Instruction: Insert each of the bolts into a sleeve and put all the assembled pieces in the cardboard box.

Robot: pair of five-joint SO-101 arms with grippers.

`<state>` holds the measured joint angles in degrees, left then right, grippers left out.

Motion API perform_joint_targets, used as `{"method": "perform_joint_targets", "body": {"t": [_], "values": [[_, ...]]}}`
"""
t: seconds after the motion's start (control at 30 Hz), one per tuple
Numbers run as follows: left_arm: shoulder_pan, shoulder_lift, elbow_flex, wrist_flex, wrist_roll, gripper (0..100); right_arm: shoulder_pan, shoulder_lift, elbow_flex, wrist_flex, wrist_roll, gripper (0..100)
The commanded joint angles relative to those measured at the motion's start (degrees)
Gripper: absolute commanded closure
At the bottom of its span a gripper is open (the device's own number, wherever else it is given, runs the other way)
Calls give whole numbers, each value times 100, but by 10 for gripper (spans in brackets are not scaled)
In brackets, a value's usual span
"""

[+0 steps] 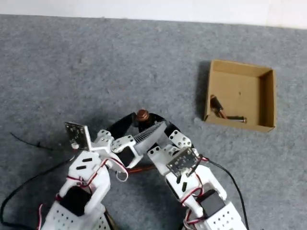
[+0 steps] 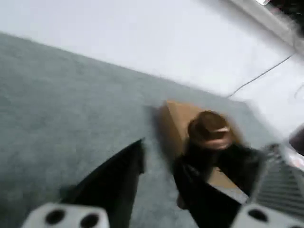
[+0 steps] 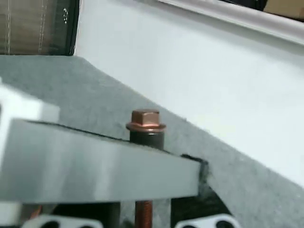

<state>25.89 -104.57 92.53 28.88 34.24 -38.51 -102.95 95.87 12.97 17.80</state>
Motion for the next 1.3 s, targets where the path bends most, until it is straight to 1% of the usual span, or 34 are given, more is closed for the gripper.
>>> {"method": "perform_joint_targets", "body": {"t": [0.0,0.13,0.23,0.37,0.53,0.67,0.77,0.83,0.93,0.97,1.03,1.07,1.13,1.17,1.27], "values": [[-4,-40,-233,9,501,638,92,-136,558,-48,44,992],[-330,-40,-391,0,1099,639,119,-136,558,-48,44,992],[-840,-40,-576,0,1538,639,127,-136,567,-48,44,992],[-1437,-40,-760,0,1820,639,127,-145,576,-48,35,992],[-1525,-40,-716,0,1811,639,233,-145,567,-84,35,992],[-1525,-40,-426,-26,1776,639,752,-92,593,-716,-9,992],[-1516,-40,-356,-35,1767,646,989,-136,593,-752,-141,992],[-1525,-40,-365,-35,1767,696,1086,-92,558,-769,-484,992],[-1560,-40,-295,-229,1767,824,1455,-84,558,-778,-774,992],[-1569,-40,-215,-352,1705,873,1622,-84,558,-778,-818,992],[-1613,-40,31,-730,1310,977,1886,-84,558,-787,-853,992],[-1640,-40,198,-949,1125,1000,1974,-84,558,-787,-923,992],[-1657,-40,470,-1451,914,965,2097,-84,558,-787,-1029,992],[-1657,-40,470,-1591,905,969,2132,-75,549,-787,-1073,992],[-1666,-40,462,-1477,879,995,2141,-75,549,-787,-1055,992]]}}
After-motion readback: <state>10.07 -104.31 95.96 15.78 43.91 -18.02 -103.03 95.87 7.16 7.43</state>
